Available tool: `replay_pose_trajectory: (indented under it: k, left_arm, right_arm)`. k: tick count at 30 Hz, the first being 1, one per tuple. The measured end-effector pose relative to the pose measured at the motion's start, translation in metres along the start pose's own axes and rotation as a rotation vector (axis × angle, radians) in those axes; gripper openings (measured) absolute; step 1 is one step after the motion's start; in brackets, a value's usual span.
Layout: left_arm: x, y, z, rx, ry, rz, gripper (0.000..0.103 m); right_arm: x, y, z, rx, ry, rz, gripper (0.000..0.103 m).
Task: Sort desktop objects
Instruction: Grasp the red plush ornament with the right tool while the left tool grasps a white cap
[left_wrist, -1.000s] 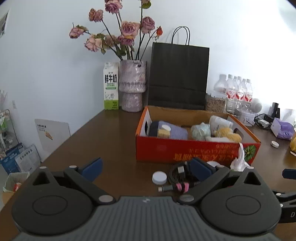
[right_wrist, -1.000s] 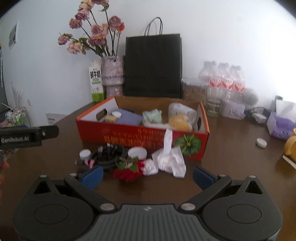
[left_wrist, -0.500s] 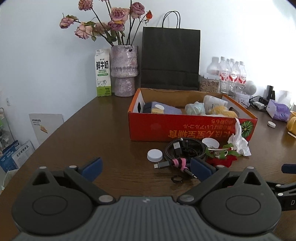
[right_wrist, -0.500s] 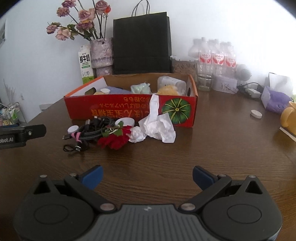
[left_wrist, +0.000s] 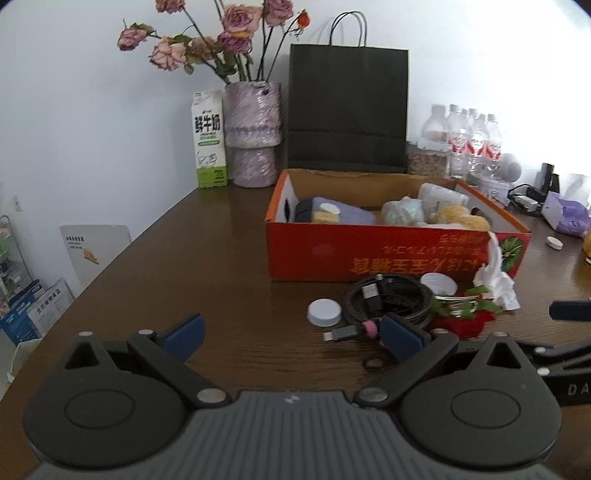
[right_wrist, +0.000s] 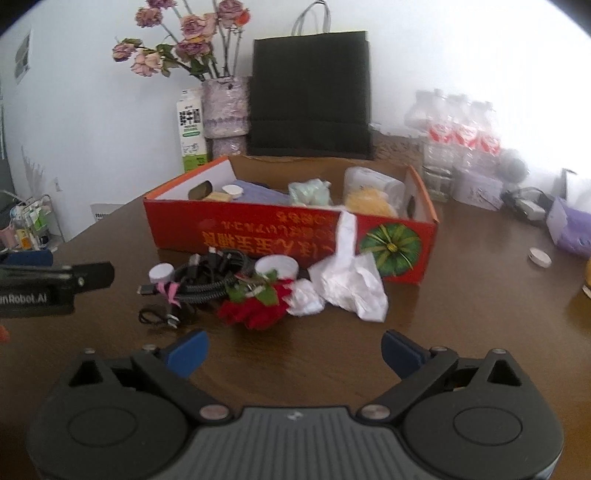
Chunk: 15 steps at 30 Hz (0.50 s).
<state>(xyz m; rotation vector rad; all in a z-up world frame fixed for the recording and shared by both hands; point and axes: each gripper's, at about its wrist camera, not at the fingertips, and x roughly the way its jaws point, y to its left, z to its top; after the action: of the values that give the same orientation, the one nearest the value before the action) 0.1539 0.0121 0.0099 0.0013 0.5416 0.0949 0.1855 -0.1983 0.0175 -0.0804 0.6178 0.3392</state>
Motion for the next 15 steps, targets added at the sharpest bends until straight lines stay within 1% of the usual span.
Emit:
replay_pose_trajectory:
  k: [2,4,6,8,9,11,13,14,15]
  left_arm:
    - [0.003,0.004,0.0,-0.006,0.009,0.001,0.103]
    - [0.005,0.007,0.001,-0.007,0.011,0.0,0.103]
    - [0.007,0.01,0.001,-0.008,0.013,-0.005,0.103]
    - [0.009,0.013,0.001,-0.011,0.017,-0.007,0.103]
    - [0.011,0.014,0.001,-0.015,0.02,-0.008,0.103]
    - [0.013,0.017,0.001,-0.021,0.024,-0.008,0.103]
    - [0.015,0.019,0.001,-0.026,0.028,-0.009,0.103]
    - [0.016,0.02,0.0,-0.027,0.031,-0.009,0.103]
    - [0.018,0.021,0.0,-0.029,0.035,-0.01,0.103]
  right_arm:
    - [0.007,0.005,0.005,-0.024,-0.003,0.007,0.097]
    - [0.016,0.009,0.011,-0.034,0.002,0.014,0.089]
    - [0.023,0.012,0.016,-0.034,0.002,0.022,0.088]
    - [0.029,0.014,0.019,-0.038,0.005,0.024,0.083]
    - [0.033,0.015,0.021,-0.037,0.009,0.027,0.078]
    - [0.039,0.016,0.022,-0.032,0.022,0.038,0.073]
    - [0.044,0.017,0.022,-0.037,0.035,0.049,0.062]
    - [0.046,0.018,0.021,-0.04,0.041,0.051,0.059]
    - [0.047,0.018,0.02,-0.042,0.045,0.056,0.052]
